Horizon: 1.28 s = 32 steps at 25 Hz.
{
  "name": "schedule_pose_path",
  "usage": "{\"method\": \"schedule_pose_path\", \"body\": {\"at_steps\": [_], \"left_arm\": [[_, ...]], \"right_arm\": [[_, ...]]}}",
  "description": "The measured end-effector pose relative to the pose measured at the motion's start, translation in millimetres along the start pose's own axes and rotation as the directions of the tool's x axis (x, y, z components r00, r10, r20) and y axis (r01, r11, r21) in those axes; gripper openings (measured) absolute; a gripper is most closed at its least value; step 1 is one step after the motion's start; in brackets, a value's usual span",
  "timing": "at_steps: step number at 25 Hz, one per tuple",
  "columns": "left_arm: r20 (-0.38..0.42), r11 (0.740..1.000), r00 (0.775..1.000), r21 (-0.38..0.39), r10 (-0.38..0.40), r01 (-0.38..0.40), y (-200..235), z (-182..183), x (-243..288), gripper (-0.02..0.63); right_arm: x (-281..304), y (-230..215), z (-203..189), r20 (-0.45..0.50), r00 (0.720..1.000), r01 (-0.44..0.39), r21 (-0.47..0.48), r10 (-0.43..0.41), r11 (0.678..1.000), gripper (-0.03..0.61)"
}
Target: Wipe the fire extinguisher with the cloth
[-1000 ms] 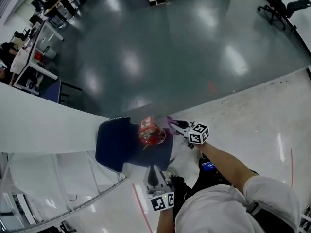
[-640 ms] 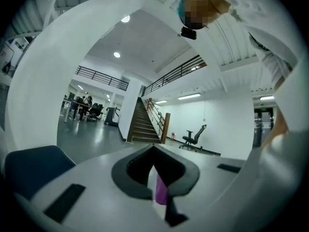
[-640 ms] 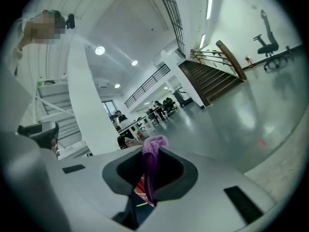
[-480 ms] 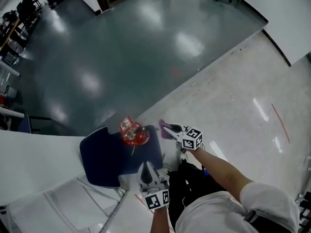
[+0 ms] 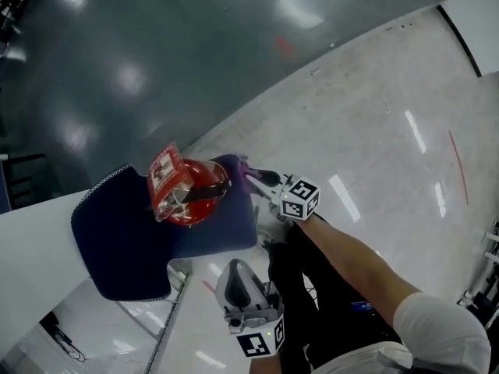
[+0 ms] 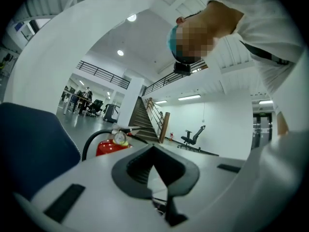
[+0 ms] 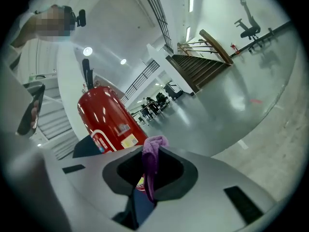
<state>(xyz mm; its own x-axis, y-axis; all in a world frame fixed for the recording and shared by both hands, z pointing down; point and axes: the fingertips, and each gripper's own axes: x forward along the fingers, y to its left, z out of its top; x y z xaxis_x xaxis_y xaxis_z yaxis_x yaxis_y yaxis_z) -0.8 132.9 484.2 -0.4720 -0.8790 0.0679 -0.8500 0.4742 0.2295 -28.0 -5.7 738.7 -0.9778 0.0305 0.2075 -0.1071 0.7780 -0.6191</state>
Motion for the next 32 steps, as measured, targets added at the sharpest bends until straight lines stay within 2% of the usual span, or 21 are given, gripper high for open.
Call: {"method": "schedule_pose_path", "body": {"at_steps": [5, 9, 13, 17, 21, 25, 32], "left_arm": [[-0.032, 0.997, 0.998, -0.066, 0.046, -0.048, 19, -46, -6, 0.005], [-0.033, 0.997, 0.999, -0.060, 0.041, -0.043, 27, -61, -13, 0.005], [-0.032, 0.996, 0.999, -0.075, 0.041, -0.043, 32, -70, -19, 0.005], [-0.018, 0.996, 0.999, -0.076, 0.046, -0.047, 30, -58, -29, 0.005], [-0.009, 0.996, 0.999, -0.076, 0.038, -0.038, 22, -35, -36, 0.005], [0.004, 0.997, 0.999, -0.072, 0.039, -0.039, 13, -4, -38, 0.005], [-0.006, 0.996, 0.999, -0.070, 0.052, -0.053, 16, 48, -40, 0.005]], "right_arm": [[27, -24, -46, -0.006, 1.000, 0.008, 0.038, -0.007, 0.999, 0.055], [48, -38, -68, -0.017, 1.000, -0.005, 0.060, 0.006, 0.998, 0.055], [66, -37, -71, 0.010, 0.999, -0.053, 0.129, 0.052, 0.990, 0.055], [59, -22, -58, 0.054, 0.995, -0.094, 0.200, 0.085, 0.975, 0.055], [42, 11, -29, 0.081, 0.988, -0.147, 0.210, 0.133, 0.967, 0.055], [28, 52, 14, 0.105, 0.982, -0.175, 0.153, 0.160, 0.973, 0.055], [21, 110, 81, 0.098, 0.985, -0.148, 0.068, 0.141, 0.987, 0.055]]}}
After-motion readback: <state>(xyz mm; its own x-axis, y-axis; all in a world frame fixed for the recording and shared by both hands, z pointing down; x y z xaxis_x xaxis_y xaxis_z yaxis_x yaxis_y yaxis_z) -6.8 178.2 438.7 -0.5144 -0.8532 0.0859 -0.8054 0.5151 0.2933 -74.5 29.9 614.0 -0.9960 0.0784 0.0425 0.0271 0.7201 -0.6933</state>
